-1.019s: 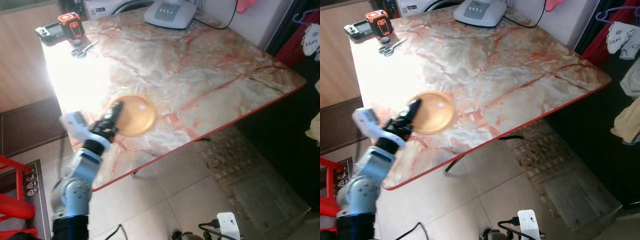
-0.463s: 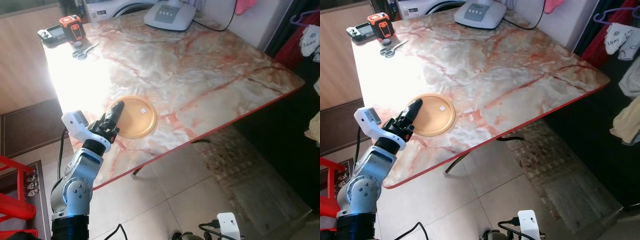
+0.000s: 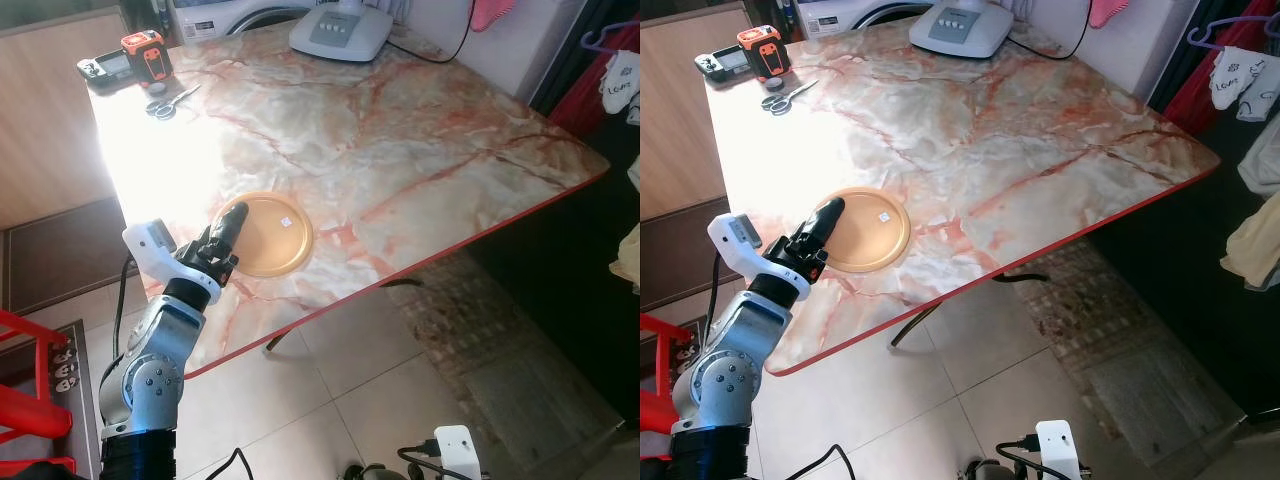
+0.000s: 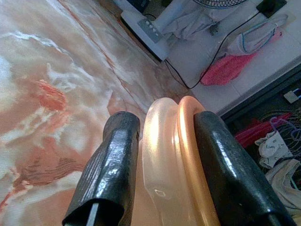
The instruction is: Restocking fridge
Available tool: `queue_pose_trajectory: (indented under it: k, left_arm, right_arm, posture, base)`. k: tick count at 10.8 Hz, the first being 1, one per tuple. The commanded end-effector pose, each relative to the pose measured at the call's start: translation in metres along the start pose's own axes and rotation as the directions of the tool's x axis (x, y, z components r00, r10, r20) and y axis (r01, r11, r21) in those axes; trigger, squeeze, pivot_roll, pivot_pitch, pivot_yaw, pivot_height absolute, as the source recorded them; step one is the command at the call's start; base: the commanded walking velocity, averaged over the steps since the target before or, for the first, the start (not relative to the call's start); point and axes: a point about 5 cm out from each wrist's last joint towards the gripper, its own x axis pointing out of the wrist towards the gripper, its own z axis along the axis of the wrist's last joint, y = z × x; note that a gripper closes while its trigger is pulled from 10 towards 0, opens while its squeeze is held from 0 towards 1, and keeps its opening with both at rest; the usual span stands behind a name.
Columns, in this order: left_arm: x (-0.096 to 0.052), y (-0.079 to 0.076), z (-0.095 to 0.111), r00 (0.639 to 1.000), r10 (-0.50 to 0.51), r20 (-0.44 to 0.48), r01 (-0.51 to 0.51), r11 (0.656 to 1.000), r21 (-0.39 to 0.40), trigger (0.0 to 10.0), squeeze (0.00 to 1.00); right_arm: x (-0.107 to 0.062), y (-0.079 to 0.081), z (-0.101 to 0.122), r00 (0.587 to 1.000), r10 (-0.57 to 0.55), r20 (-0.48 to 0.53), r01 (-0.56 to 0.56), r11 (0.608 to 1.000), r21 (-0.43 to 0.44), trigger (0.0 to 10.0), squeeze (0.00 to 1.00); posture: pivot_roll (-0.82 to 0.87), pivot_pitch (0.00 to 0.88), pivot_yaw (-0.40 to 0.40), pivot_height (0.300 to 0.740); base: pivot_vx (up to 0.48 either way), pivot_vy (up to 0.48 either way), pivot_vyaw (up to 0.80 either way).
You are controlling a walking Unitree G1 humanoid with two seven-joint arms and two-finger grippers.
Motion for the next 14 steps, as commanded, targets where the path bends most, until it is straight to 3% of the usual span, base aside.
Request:
queue_pose_trajectory:
  k: [1,14]
  left_arm:
    - [0.0019,-0.003,0.0005,1.0,-0.007,-0.011,0.008,1.0,0.023,10.0,0.0]
    - [-0.001,-0.0023,-0.0086,0.999,0.021,-0.031,-0.02,0.999,0.037,10.0,0.0]
  right_arm:
    - [-0.0039,0.0005,-0.0209,0.997,-0.002,-0.074,0.003,1.0,0.016,10.0,0.0]
    - [-0.0036,0.0015,-0.0202,0.997,0.002,-0.071,-0.001,1.0,0.02,10.0,0.0]
  posture:
    - [-0.15,0.18,-0.02,0.74]
    - [-0.15,0.179,-0.02,0.74]
  base:
    - [0.0,0.0,0.0]
    - [0.0,0.0,0.0]
